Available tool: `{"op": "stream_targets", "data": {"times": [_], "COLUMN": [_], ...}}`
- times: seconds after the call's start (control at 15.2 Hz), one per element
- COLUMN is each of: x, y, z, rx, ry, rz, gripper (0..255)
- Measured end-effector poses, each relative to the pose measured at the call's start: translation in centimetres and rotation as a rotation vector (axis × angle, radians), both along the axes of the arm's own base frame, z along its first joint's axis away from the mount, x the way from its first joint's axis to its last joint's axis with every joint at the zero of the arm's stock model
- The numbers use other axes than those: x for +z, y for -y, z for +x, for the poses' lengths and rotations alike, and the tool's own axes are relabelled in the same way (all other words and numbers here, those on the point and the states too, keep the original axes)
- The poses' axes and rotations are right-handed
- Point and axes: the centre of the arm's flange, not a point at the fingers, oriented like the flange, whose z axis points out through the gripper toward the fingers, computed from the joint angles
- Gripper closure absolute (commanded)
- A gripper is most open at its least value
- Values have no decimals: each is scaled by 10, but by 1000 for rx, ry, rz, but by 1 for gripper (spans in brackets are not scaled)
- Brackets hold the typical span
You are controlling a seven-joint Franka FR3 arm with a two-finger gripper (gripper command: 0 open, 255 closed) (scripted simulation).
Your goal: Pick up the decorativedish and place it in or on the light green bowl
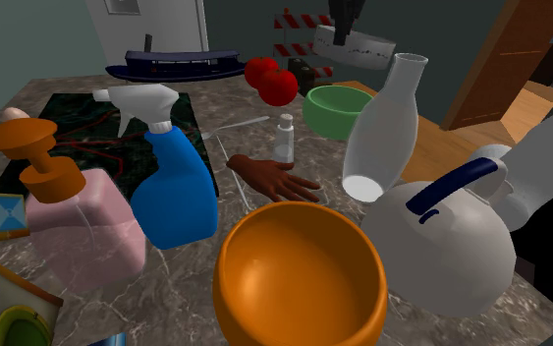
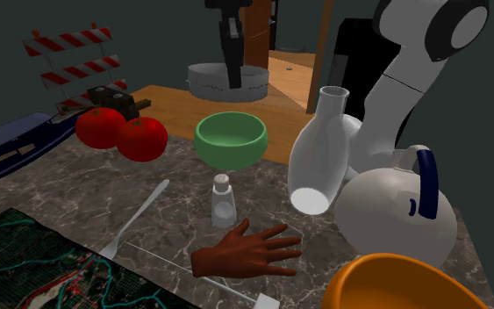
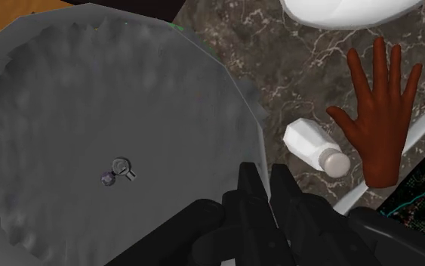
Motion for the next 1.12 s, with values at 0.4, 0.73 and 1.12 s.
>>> {"op": "stream_targets", "data": {"times": [0.4,0.73,1.12], "x": [-31,-58,-85], "y": [1,1,1], "z": [-1,-2,-2], "rx": [0,0,0], "ry": [-1,-1,0], "rz": [0,0,0], "gripper": [255,255,255]}}
